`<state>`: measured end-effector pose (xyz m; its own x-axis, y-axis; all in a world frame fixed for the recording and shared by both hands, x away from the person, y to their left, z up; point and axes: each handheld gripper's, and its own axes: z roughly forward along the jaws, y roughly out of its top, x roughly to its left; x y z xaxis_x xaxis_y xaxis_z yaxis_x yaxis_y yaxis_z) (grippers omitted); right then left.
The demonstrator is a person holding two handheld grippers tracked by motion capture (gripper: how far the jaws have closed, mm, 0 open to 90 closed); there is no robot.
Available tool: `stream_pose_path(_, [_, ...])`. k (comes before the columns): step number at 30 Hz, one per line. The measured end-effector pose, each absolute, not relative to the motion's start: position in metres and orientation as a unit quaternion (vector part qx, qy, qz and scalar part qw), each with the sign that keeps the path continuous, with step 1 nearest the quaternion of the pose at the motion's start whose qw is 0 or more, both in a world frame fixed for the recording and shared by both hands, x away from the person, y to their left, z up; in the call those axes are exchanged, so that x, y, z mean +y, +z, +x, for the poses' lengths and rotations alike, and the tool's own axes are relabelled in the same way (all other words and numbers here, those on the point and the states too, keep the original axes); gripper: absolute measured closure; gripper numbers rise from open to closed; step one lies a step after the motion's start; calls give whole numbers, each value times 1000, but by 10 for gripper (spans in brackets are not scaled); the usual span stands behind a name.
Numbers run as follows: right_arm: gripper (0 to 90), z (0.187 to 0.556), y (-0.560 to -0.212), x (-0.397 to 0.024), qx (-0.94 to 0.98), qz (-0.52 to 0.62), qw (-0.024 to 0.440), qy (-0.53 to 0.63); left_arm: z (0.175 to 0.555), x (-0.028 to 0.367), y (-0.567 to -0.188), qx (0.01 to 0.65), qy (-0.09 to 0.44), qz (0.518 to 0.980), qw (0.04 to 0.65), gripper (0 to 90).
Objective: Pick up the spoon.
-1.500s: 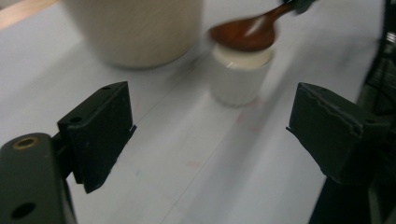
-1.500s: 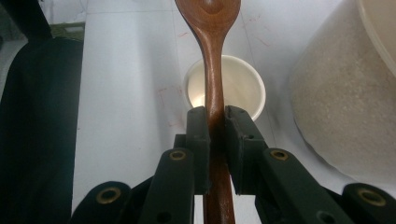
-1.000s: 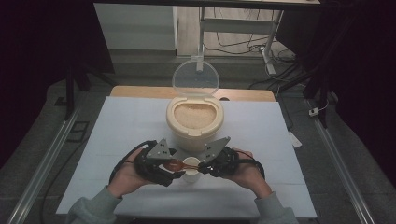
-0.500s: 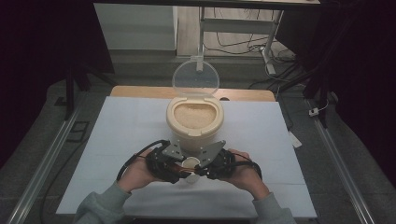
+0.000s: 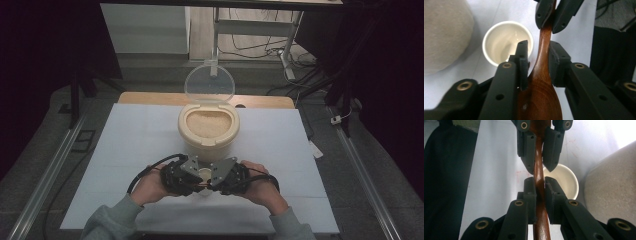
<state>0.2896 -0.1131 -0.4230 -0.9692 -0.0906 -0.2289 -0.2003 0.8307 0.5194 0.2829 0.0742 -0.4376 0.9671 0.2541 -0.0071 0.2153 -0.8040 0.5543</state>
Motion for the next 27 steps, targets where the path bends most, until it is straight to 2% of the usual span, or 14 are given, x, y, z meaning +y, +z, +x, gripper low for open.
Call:
stream_pose_path(7, [784,290,-426,-112,951,-63,98,286,281,73,-440,119,43,949,287,781])
stream_pose_path(14, [593,300,-415,-129,923,21,111,369,282,80,-439,137,76,939,306,787])
stream_pose_path(17, [544,301,-410,-138,906,66,117,400,281,83,-438,143,87,934,315,788])
stream_pose_path(27, [506,304,-408,-158,874,167,137,435,280,88,-435,158,115,922,336,789])
